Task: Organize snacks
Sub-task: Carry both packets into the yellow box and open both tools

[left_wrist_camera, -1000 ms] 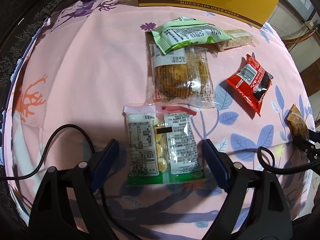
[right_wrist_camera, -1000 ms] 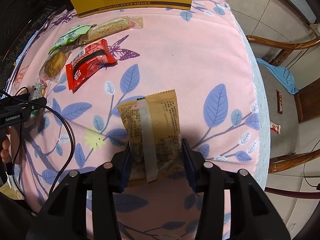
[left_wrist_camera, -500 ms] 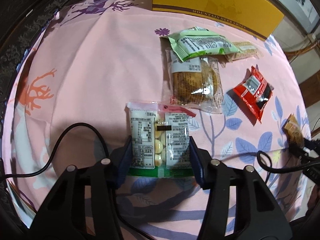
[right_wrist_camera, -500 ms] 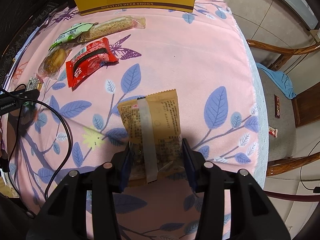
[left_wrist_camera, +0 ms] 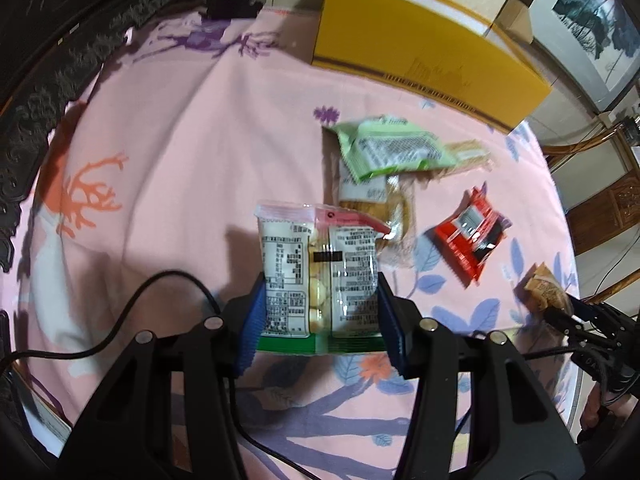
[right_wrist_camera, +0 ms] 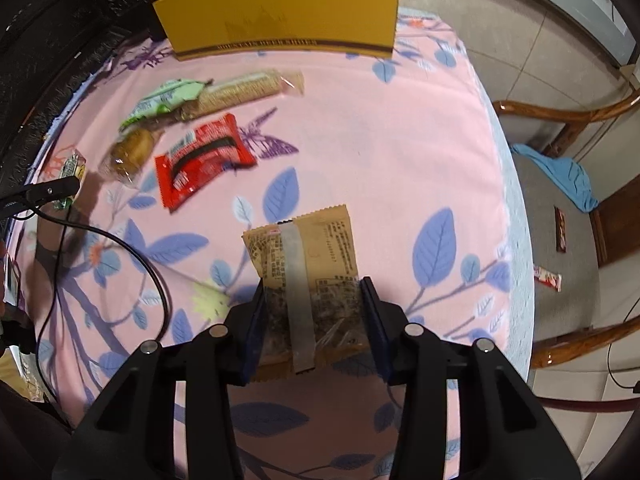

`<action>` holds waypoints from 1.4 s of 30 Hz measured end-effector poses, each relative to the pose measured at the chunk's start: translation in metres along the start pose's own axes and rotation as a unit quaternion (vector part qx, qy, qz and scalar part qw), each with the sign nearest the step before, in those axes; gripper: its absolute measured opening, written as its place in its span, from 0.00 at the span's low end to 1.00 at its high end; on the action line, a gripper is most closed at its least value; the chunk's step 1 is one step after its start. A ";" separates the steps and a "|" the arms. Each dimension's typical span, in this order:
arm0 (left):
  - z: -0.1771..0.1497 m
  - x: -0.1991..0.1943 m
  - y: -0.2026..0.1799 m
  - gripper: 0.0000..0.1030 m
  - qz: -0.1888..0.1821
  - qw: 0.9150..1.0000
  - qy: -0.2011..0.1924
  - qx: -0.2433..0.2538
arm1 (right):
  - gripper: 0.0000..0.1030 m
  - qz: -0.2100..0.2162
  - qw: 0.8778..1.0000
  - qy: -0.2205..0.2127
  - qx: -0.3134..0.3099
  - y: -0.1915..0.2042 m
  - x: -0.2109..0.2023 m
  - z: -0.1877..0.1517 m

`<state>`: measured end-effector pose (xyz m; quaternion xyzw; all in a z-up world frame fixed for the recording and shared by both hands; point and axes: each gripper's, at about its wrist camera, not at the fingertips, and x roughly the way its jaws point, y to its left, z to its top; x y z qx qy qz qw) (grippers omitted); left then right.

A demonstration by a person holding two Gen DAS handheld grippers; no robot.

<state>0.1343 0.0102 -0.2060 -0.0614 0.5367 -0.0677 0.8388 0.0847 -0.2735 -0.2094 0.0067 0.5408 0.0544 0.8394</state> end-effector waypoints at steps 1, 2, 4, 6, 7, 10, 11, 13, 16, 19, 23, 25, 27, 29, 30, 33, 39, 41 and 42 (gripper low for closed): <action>0.002 -0.002 0.000 0.50 -0.003 1.000 -0.002 -0.001 | 0.43 0.000 1.000 0.004 -0.009 0.001 0.002 0.001; 0.003 -0.003 0.001 0.50 -0.004 1.000 -0.003 -0.002 | 0.43 0.002 1.000 0.010 -0.010 0.001 0.006 0.001; 0.004 -0.003 0.001 0.50 -0.005 1.000 -0.003 -0.003 | 0.44 0.014 0.999 0.036 -0.004 -0.001 0.017 -0.001; 0.002 -0.001 0.001 0.50 -0.006 1.000 0.001 -0.005 | 0.46 0.015 0.999 0.041 0.005 -0.002 0.021 0.000; 0.002 0.001 0.000 0.50 -0.006 1.000 0.004 -0.004 | 0.48 0.012 0.999 0.042 0.002 -0.001 0.022 0.003; -0.002 0.003 0.001 0.50 -0.007 1.000 0.007 -0.005 | 0.55 -0.006 0.999 0.039 -0.014 0.003 0.024 0.009; -0.003 0.003 0.002 0.50 -0.007 1.000 0.007 -0.006 | 0.55 -0.009 0.999 0.043 -0.017 0.004 0.027 0.011; -0.002 0.002 0.003 0.50 -0.007 1.000 0.005 -0.006 | 0.54 -0.016 0.999 0.045 -0.018 0.006 0.031 0.014; -0.002 -0.001 0.005 0.50 -0.007 1.000 0.001 -0.011 | 0.43 -0.014 0.999 0.043 -0.025 0.007 0.029 0.016; 0.001 -0.005 0.006 0.50 -0.007 1.000 -0.003 -0.013 | 0.41 -0.010 0.999 0.032 -0.031 0.007 0.019 0.015; 0.010 -0.015 0.005 0.50 -0.013 1.000 -0.016 -0.013 | 0.41 -0.009 1.000 0.002 -0.023 0.006 -0.001 0.024; 0.019 -0.024 0.002 0.50 -0.018 0.999 -0.029 -0.008 | 0.41 -0.007 0.999 -0.025 -0.018 0.003 -0.015 0.036; 0.033 -0.034 -0.002 0.50 -0.023 0.999 -0.046 0.001 | 0.41 -0.006 0.998 -0.053 -0.017 0.002 -0.028 0.052; 0.046 -0.042 -0.008 0.50 -0.028 0.998 -0.061 0.011 | 0.41 -0.004 0.996 -0.083 -0.015 0.001 -0.041 0.067; 0.054 -0.047 -0.012 0.50 -0.031 0.997 -0.071 0.017 | 0.41 -0.004 0.994 -0.103 -0.016 -0.001 -0.049 0.081; 0.084 -0.061 -0.026 0.50 -0.043 0.993 -0.103 0.036 | 0.41 0.000 0.988 -0.155 -0.018 -0.003 -0.068 0.113; 0.144 -0.075 -0.053 0.50 -0.062 0.985 -0.151 0.061 | 0.41 0.003 0.971 -0.239 -0.020 -0.005 -0.098 0.179; 0.167 -0.080 -0.063 0.50 -0.068 0.982 -0.165 0.065 | 0.41 0.005 0.966 -0.259 -0.017 -0.007 -0.104 0.201; 0.181 -0.082 -0.070 0.50 -0.071 0.980 -0.173 0.068 | 0.41 0.006 0.964 -0.266 -0.016 -0.008 -0.106 0.209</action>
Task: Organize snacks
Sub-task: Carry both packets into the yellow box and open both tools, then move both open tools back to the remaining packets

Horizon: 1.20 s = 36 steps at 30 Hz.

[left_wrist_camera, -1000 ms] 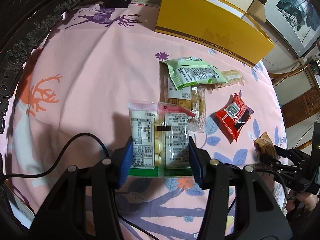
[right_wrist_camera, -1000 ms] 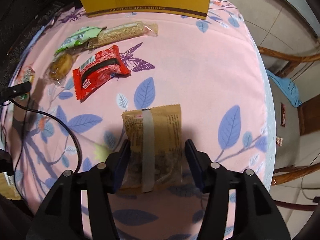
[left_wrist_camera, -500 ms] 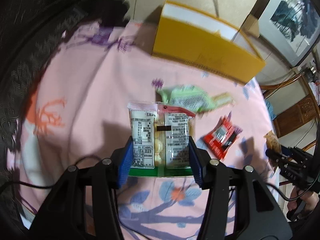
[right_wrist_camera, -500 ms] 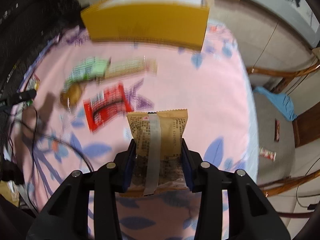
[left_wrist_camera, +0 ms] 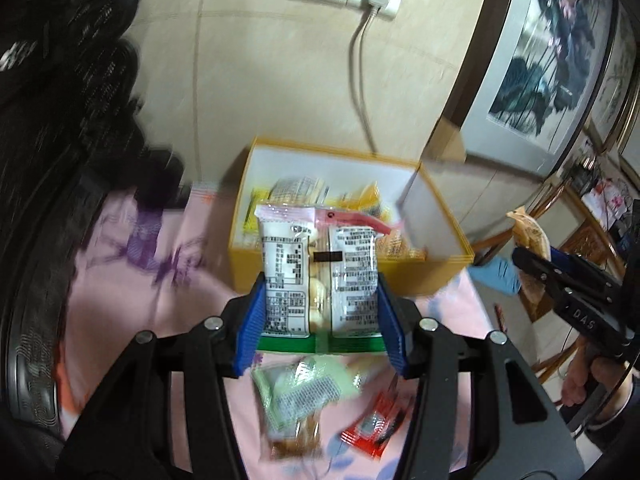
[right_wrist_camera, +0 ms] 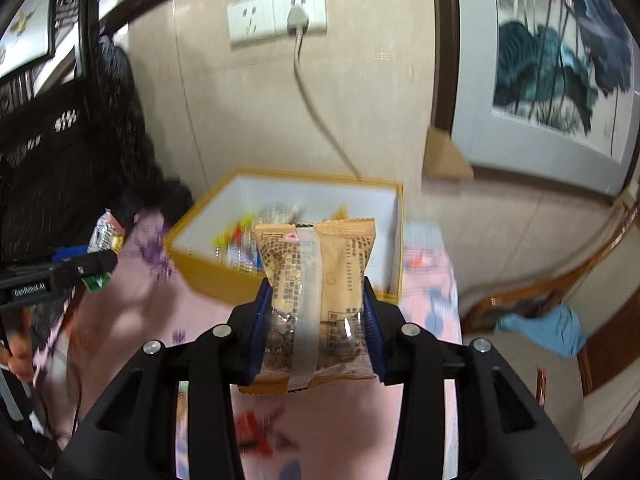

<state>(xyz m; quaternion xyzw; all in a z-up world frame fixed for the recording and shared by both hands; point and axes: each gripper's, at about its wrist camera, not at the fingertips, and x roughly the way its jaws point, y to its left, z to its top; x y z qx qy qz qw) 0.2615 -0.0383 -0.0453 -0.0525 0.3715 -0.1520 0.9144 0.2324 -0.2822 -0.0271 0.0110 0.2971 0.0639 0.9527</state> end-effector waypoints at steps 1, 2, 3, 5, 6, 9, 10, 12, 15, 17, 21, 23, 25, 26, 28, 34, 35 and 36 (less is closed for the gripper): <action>0.009 0.003 -0.003 0.50 -0.001 1.000 -0.005 0.003 | 0.41 0.002 1.000 -0.008 0.001 -0.002 0.005 0.010; 0.018 0.006 -0.006 0.50 -0.003 1.000 -0.009 0.006 | 0.41 0.002 1.000 -0.013 0.002 -0.001 0.007 0.016; 0.029 0.011 -0.010 0.50 -0.004 1.000 -0.016 0.009 | 0.41 0.003 1.000 -0.020 0.004 -0.003 0.012 0.024; 0.043 0.019 -0.013 0.50 -0.005 1.000 -0.021 0.009 | 0.41 0.006 1.000 -0.027 0.009 -0.006 0.018 0.034; 0.050 0.024 -0.015 0.51 -0.007 1.000 -0.023 0.006 | 0.41 0.007 0.999 -0.031 0.011 -0.007 0.023 0.040; 0.069 0.043 -0.018 0.50 -0.009 1.000 -0.029 -0.001 | 0.41 0.007 0.999 -0.036 0.015 -0.007 0.039 0.049; 0.071 0.048 -0.019 0.50 -0.009 1.000 -0.030 -0.001 | 0.41 0.009 0.999 -0.037 0.016 -0.007 0.043 0.051; 0.076 0.060 -0.019 0.50 -0.008 1.000 -0.029 0.000 | 0.41 0.011 0.999 -0.036 0.021 -0.009 0.055 0.058; 0.081 0.078 -0.018 0.51 -0.009 1.000 -0.027 -0.004 | 0.41 0.011 0.999 -0.034 0.021 -0.010 0.073 0.065; 0.082 0.093 -0.015 0.56 -0.003 1.000 -0.025 -0.008 | 0.43 0.021 0.999 -0.024 0.021 -0.010 0.088 0.068; 0.084 0.119 -0.007 0.85 0.051 0.998 0.005 -0.039 | 0.64 -0.008 1.000 -0.013 0.002 -0.004 0.103 0.068; 0.083 0.113 -0.005 0.85 0.034 0.999 -0.003 -0.042 | 0.64 -0.004 1.000 -0.020 -0.001 -0.002 0.096 0.066; 0.080 0.104 -0.007 0.85 0.027 0.999 -0.011 -0.034 | 0.64 -0.004 1.000 -0.020 0.001 -0.002 0.090 0.063; 0.079 0.101 -0.006 0.85 0.023 0.999 -0.011 -0.034 | 0.64 -0.001 1.000 -0.017 0.004 -0.002 0.086 0.060; 0.074 0.092 -0.006 0.85 0.015 0.999 -0.009 -0.036 | 0.64 -0.002 1.000 -0.016 0.011 -0.003 0.081 0.057; 0.052 0.058 -0.001 0.88 0.016 0.999 -0.013 -0.047 | 0.64 0.006 1.000 -0.009 0.016 0.002 0.054 0.039; 0.047 0.053 0.001 0.88 0.014 0.999 -0.012 -0.049 | 0.64 0.003 1.000 -0.005 0.013 0.004 0.048 0.030; 0.040 0.048 0.004 0.88 0.014 0.999 -0.010 -0.052 | 0.64 0.004 1.000 0.001 0.013 0.005 0.045 0.023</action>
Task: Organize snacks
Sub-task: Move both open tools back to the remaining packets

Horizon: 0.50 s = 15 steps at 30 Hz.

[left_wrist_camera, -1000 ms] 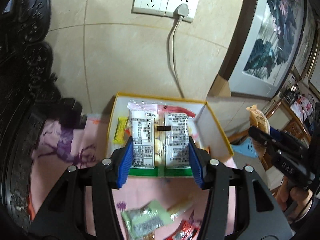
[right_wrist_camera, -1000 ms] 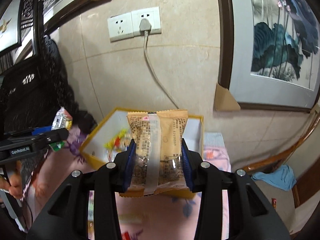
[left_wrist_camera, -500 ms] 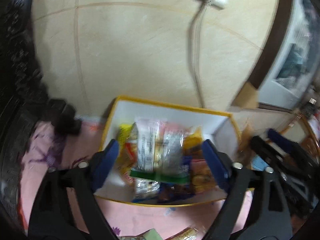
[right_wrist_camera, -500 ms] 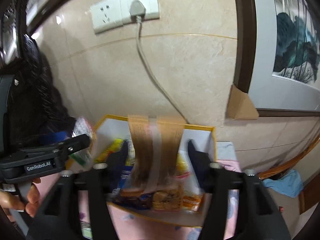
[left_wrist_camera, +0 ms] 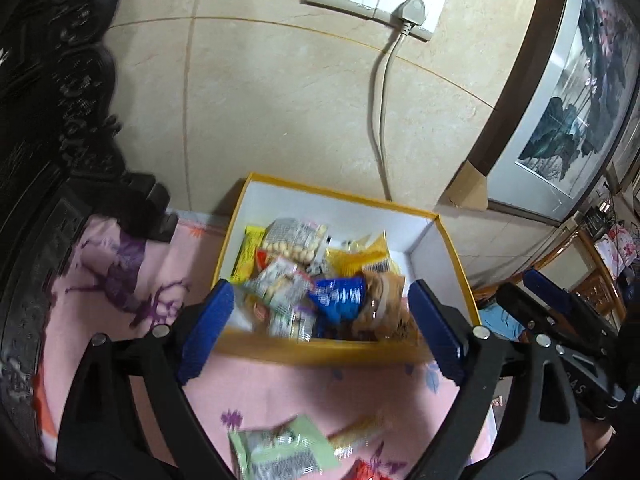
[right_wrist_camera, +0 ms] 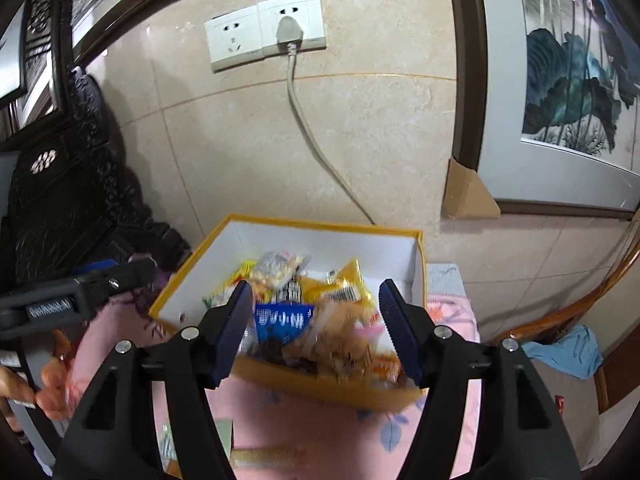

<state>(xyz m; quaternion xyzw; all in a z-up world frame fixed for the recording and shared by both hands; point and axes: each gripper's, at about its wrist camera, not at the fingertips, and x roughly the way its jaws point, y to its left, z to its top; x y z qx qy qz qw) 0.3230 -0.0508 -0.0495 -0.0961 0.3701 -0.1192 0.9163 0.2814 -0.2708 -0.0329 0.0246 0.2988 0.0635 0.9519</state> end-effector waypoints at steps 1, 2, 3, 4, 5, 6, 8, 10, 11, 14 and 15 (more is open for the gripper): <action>-0.009 -0.006 0.005 0.88 0.003 1.000 0.003 -0.005 | 0.64 0.004 1.000 0.009 0.000 0.001 -0.003 -0.010; -0.017 -0.011 0.009 0.88 0.004 1.000 0.007 -0.011 | 0.64 0.006 1.000 0.017 0.001 0.001 -0.005 -0.017; -0.028 -0.017 0.015 0.88 0.005 1.000 0.013 -0.021 | 0.64 0.008 0.999 0.032 0.001 0.002 -0.007 -0.031; -0.037 -0.021 0.021 0.88 0.006 0.999 0.018 -0.027 | 0.64 0.011 0.999 0.046 0.001 0.003 -0.009 -0.044; -0.048 -0.025 0.027 0.88 0.007 0.999 0.025 -0.035 | 0.64 0.011 0.998 0.056 0.002 0.004 -0.010 -0.054; -0.056 -0.028 0.031 0.88 0.010 0.999 0.029 -0.038 | 0.64 0.013 0.997 0.074 0.005 0.005 -0.011 -0.069; -0.080 -0.034 0.043 0.88 0.020 0.997 0.044 -0.051 | 0.64 0.022 0.994 0.103 0.013 0.007 -0.012 -0.096; -0.103 -0.038 0.053 0.88 0.026 0.996 0.062 -0.063 | 0.64 0.026 0.991 0.131 0.027 0.011 -0.014 -0.125; -0.113 -0.039 0.057 0.88 0.028 0.995 0.072 -0.067 | 0.64 0.029 0.988 0.146 0.038 0.013 -0.014 -0.139; -0.145 -0.040 0.069 0.88 0.038 0.991 0.106 -0.077 | 0.64 0.032 0.981 0.180 0.064 0.019 -0.013 -0.168; -0.156 -0.043 0.074 0.88 0.041 0.989 0.116 -0.080 | 0.64 0.034 0.978 0.193 0.077 0.021 -0.013 -0.178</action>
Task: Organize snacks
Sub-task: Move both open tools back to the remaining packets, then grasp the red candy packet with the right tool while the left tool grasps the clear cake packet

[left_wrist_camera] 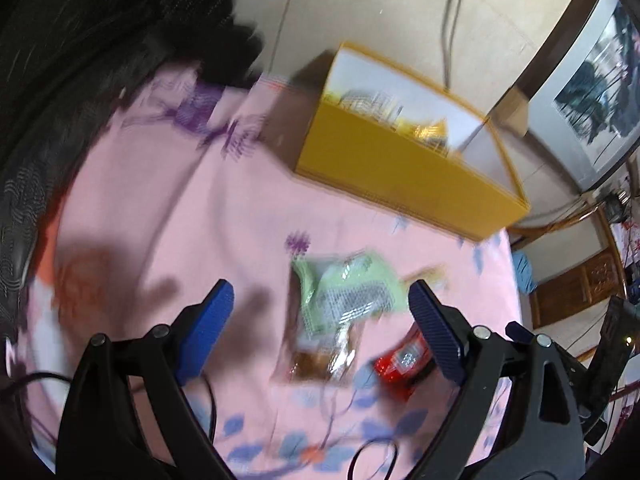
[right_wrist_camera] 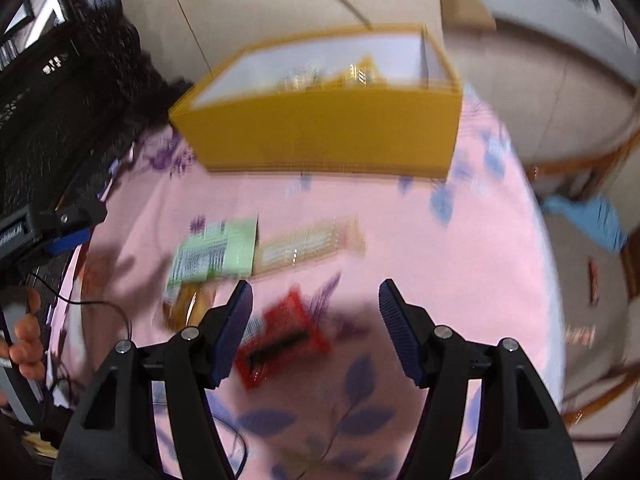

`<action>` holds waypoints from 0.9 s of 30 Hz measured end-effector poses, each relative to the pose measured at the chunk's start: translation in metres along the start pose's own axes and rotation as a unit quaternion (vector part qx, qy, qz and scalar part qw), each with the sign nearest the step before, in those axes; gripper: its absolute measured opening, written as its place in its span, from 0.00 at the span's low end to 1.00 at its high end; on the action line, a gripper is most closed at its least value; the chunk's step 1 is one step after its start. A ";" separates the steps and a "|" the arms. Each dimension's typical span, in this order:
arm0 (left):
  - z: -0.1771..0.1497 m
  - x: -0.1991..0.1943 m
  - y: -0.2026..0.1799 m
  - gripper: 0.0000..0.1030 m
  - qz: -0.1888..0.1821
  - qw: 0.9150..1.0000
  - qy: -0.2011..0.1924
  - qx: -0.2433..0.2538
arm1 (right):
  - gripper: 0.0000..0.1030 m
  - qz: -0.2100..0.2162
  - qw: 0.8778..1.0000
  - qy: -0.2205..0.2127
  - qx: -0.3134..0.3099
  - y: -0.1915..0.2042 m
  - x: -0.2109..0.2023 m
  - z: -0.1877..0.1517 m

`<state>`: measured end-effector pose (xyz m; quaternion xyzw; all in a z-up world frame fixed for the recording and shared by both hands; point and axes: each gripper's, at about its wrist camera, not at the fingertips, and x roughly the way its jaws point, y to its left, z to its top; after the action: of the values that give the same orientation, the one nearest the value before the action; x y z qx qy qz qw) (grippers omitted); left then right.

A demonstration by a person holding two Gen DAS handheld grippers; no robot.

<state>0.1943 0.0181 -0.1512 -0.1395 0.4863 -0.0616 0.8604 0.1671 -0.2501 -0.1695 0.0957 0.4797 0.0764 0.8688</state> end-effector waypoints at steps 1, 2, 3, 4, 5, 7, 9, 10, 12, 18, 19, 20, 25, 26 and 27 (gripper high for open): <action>-0.006 0.000 0.004 0.88 0.002 1.000 0.005 -0.002 | 0.64 0.004 1.000 0.009 0.012 0.000 0.003 -0.007; -0.012 -0.001 0.008 0.88 0.003 1.000 0.009 -0.003 | 0.64 0.008 0.999 0.020 0.026 0.000 0.007 -0.012; -0.018 -0.003 0.012 0.88 0.005 1.000 0.013 -0.004 | 0.64 0.012 0.999 0.030 0.035 0.001 0.010 -0.015; -0.025 -0.004 0.016 0.88 0.006 1.000 0.018 -0.006 | 0.64 0.017 0.998 0.042 0.045 0.001 0.014 -0.017; -0.029 -0.005 0.019 0.88 0.007 1.000 0.020 -0.008 | 0.64 0.019 0.997 0.054 0.057 0.003 0.020 -0.019; -0.037 -0.008 0.025 0.88 0.007 1.000 0.025 -0.015 | 0.64 0.023 0.994 0.067 0.079 0.005 0.029 -0.019; -0.040 -0.011 0.029 0.88 0.005 0.999 0.026 -0.019 | 0.64 0.025 0.990 0.081 0.113 0.005 0.040 -0.017; -0.042 -0.012 0.030 0.88 0.003 0.999 0.026 -0.021 | 0.64 0.025 0.986 0.087 0.137 0.005 0.046 -0.016; -0.043 -0.014 0.032 0.88 0.001 1.000 0.024 -0.020 | 0.64 0.026 0.975 0.100 0.195 0.004 0.058 -0.015; -0.045 -0.021 0.037 0.88 -0.002 1.000 0.023 -0.021 | 0.66 -0.037 0.971 0.093 0.216 0.028 0.077 -0.004; -0.046 -0.022 0.040 0.88 0.000 0.999 0.022 -0.023 | 0.66 -0.057 0.973 0.091 0.206 0.035 0.079 -0.002; -0.046 -0.022 0.041 0.88 0.002 0.999 0.023 -0.024 | 0.66 -0.076 0.974 0.088 0.194 0.041 0.081 -0.001; -0.047 -0.023 0.054 0.88 0.008 0.999 0.025 -0.036 | 0.62 -0.120 0.985 0.078 0.091 0.063 0.087 -0.007; -0.047 -0.022 0.055 0.88 0.009 0.999 0.025 -0.037 | 0.57 -0.121 0.987 0.075 0.070 0.063 0.085 -0.010; -0.047 -0.021 0.056 0.88 0.009 0.999 0.026 -0.038 | 0.48 -0.120 0.988 0.073 0.060 0.061 0.083 -0.011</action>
<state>0.1420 0.0678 -0.1735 -0.1660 0.5119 -0.0387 0.8419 0.1990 -0.1711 -0.2288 0.0836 0.5538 -0.0505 0.8269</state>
